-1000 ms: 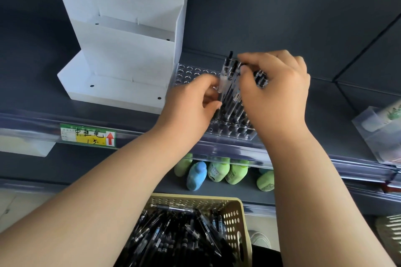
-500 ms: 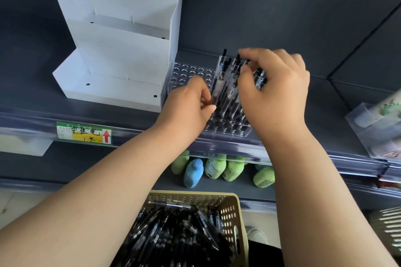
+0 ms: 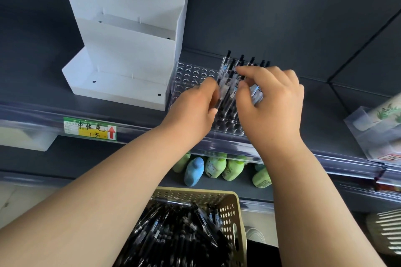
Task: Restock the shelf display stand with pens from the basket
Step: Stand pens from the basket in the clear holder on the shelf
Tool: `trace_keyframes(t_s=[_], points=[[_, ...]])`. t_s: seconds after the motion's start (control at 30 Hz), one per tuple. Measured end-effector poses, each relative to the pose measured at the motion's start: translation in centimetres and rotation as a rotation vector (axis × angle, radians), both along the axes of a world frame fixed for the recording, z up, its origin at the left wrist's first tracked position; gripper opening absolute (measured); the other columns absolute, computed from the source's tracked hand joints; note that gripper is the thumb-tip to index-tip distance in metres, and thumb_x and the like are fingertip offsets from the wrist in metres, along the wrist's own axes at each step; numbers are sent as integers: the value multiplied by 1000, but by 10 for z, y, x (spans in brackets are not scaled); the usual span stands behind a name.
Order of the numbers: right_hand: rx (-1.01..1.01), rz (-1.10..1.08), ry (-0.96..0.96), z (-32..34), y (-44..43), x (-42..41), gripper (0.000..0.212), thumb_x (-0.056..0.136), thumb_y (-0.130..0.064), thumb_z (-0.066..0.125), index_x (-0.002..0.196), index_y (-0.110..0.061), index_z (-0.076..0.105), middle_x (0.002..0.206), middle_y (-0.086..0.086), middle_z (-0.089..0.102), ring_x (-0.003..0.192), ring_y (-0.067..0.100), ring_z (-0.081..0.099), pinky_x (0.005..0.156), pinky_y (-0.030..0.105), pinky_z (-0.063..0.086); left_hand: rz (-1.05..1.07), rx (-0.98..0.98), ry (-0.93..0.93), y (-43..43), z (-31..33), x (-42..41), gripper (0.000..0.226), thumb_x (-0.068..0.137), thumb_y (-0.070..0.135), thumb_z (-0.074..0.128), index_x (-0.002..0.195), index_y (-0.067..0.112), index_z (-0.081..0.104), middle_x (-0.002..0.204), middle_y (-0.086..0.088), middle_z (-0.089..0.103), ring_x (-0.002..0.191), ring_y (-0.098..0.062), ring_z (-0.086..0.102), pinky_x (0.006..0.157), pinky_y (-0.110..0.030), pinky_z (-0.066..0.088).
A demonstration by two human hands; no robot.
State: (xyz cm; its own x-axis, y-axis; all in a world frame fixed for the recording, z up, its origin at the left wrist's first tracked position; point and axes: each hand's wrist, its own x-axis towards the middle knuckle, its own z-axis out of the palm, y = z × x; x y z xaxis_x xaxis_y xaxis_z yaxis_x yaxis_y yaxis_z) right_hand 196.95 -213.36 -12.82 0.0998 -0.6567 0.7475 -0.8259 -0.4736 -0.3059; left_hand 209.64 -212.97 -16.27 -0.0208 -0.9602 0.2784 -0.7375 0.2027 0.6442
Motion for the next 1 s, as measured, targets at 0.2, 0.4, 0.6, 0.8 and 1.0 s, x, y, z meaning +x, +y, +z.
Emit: trace_keyframes(t_s=[0.2, 0.4, 0.6, 0.8, 1.0], points=[[-25, 19, 11, 1, -5, 2, 23, 81, -17, 56, 97, -23, 71, 82, -6, 66, 82, 25, 54, 72, 30, 30, 14, 30, 13, -7, -4, -1, 22, 85, 11, 63, 102, 17, 50, 93, -1, 63, 85, -21, 60, 79, -40, 52], [-22, 22, 51, 6, -13, -2, 27, 83, -20, 52, 102, -24, 70, 85, -4, 66, 86, 25, 54, 73, 30, 29, 33, 4, -6, -6, -8, 7, 23, 86, 15, 65, 107, 14, 56, 100, -1, 60, 90, -16, 57, 79, -27, 46], [-11, 50, 19, -20, 10, -7, 25, 82, -13, 54, 101, -16, 70, 82, 0, 66, 80, 27, 55, 71, 34, 40, 72, 17, -107, 30, -12, 29, 34, 90, 13, 58, 123, 14, 53, 125, -1, 53, 113, -15, 50, 89, -19, 35], [389, 160, 176, -85, 63, -8, 32, 86, -10, 50, 115, -10, 63, 92, 9, 66, 88, 31, 56, 77, 40, 49, 103, 142, -194, 83, -34, 58, 32, 91, 8, 51, 122, 13, 56, 124, -1, 53, 113, -17, 51, 98, -28, 39], [1259, -23, 272, -174, 163, 8, 38, 91, -20, 45, 128, -21, 52, 128, 8, 50, 117, 27, 49, 98, 33, 43, 101, 475, -261, 154, -96, 49, 30, 91, 8, 45, 114, 20, 61, 116, -1, 58, 102, -19, 56, 92, -31, 45]])
